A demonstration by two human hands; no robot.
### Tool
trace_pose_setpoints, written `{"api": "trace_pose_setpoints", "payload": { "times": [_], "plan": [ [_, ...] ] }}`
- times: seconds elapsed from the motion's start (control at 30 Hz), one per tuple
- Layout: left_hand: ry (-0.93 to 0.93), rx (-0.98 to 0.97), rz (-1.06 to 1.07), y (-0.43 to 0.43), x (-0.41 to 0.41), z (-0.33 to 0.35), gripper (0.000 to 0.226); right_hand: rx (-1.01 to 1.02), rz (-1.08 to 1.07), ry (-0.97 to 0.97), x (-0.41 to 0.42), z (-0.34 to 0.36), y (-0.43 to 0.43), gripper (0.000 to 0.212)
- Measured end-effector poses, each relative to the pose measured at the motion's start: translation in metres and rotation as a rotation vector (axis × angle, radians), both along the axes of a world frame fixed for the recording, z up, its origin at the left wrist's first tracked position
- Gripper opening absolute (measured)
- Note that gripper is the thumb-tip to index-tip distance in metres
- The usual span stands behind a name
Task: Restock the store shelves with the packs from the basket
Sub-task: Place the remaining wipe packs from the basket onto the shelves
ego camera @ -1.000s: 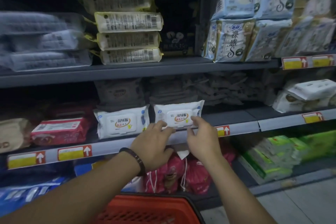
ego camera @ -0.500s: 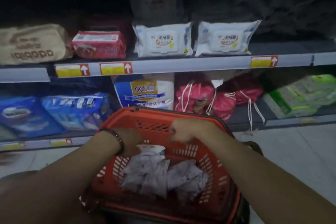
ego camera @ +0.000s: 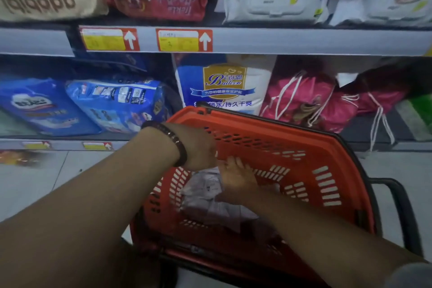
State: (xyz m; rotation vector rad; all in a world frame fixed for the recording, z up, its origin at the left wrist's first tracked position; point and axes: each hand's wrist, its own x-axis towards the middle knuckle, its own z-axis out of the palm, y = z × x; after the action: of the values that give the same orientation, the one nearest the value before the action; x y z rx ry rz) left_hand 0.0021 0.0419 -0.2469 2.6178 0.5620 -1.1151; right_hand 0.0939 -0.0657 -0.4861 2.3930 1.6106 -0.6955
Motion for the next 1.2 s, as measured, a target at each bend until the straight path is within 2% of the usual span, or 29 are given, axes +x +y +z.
{"api": "trace_pose_setpoints", "payload": {
  "times": [0.1,0.17,0.27,0.4,0.43,0.57,0.67,0.7,0.77,0.83,0.9,0.93,0.97,1.0,1.1,1.13,1.2],
  "plan": [
    [-0.004,-0.025,0.024,0.003,0.003,-0.003,0.045,0.014,0.052,-0.069,-0.018,-0.022,-0.001,0.115],
    [0.001,-0.042,0.043,0.006,0.006,-0.006,0.049,0.051,0.066,-0.125,-0.025,-0.032,0.002,0.105],
    [0.035,-0.062,0.056,0.010,0.009,-0.012,0.049,0.051,0.061,-0.107,-0.023,-0.038,0.009,0.091],
    [0.010,-0.083,0.055,0.015,0.011,-0.020,0.048,0.121,0.207,-0.163,-0.029,-0.039,0.010,0.040],
    [0.015,-0.079,0.059,0.018,0.010,-0.024,0.049,0.104,0.235,-0.110,-0.030,-0.039,0.014,0.033],
    [0.052,-0.035,0.103,0.033,-0.006,-0.043,0.057,0.002,0.189,0.275,0.000,-0.014,0.036,0.037],
    [0.109,0.007,0.094,0.043,-0.025,-0.060,0.072,0.018,0.194,0.568,0.034,0.027,0.053,0.005],
    [0.134,0.011,0.102,0.044,-0.030,-0.066,0.081,0.019,0.178,0.664,0.042,0.041,0.056,0.006],
    [0.153,0.012,0.115,0.043,-0.039,-0.076,0.092,0.031,0.115,0.876,0.052,0.068,0.057,0.023],
    [0.125,0.011,0.145,0.038,-0.042,-0.080,0.087,0.034,0.039,1.090,0.057,0.077,0.053,0.032],
    [0.099,0.027,0.165,0.035,-0.043,-0.079,0.072,0.030,-0.084,1.219,0.056,0.073,0.048,0.026],
    [0.104,0.037,0.165,0.034,-0.043,-0.078,0.066,0.031,-0.225,1.241,0.054,0.067,0.047,0.022],
    [0.122,0.053,0.165,0.034,-0.042,-0.077,0.061,0.028,-0.335,1.194,0.051,0.058,0.045,0.022],
    [0.139,0.070,0.158,0.032,-0.041,-0.075,0.059,0.032,-0.363,1.056,0.049,0.046,0.044,0.026],
    [0.179,0.140,0.094,0.026,-0.035,-0.069,0.060,-0.052,0.037,0.424,0.040,0.012,0.036,0.036],
    [0.193,0.161,0.050,0.023,-0.032,-0.066,0.058,-0.078,0.086,0.320,0.035,0.005,0.034,0.045],
    [0.227,0.179,-0.033,0.017,-0.026,-0.064,0.051,-0.101,0.109,0.241,0.023,-0.006,0.033,0.071]
  ]
}}
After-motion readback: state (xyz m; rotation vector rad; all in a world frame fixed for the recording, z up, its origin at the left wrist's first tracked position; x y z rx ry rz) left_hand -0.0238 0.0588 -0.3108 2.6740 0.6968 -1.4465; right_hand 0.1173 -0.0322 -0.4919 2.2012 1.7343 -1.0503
